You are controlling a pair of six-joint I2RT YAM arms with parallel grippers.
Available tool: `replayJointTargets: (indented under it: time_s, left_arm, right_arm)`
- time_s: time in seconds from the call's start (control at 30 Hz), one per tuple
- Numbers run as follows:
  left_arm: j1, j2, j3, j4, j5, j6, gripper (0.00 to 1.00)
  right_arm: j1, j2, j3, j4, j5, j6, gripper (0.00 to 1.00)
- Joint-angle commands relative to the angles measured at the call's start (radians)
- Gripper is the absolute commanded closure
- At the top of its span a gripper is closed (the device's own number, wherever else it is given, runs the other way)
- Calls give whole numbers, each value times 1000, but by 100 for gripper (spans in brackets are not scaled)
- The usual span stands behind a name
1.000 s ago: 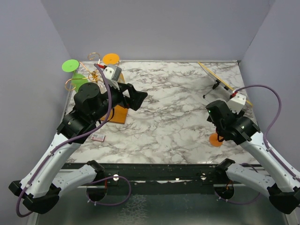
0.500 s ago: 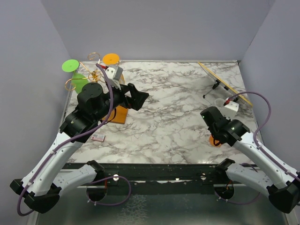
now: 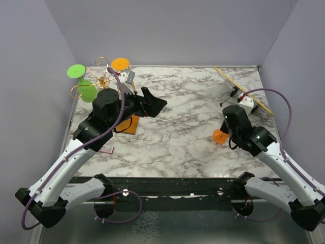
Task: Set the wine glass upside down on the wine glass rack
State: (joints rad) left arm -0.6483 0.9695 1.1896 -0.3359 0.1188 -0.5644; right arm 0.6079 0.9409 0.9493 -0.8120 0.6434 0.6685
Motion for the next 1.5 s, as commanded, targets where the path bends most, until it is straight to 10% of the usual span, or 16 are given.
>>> replayJointTargets:
  time_s: [0.0, 0.6, 0.97, 1.47]
  left_arm:
    - [-2, 41, -30, 134, 74, -168, 1]
    - [-2, 265, 40, 471, 21, -630, 7]
    - [-30, 451, 212, 488, 16, -823, 14]
    - [-76, 505, 209, 586, -233, -991, 50]
  right_arm:
    - [-3, -101, 25, 321, -186, -172, 99]
    - [-3, -119, -177, 1468, -515, -171, 99]
    - [-3, -68, -177, 1632, -548, -101, 99]
    - [-3, -37, -203, 1700, -610, -84, 99]
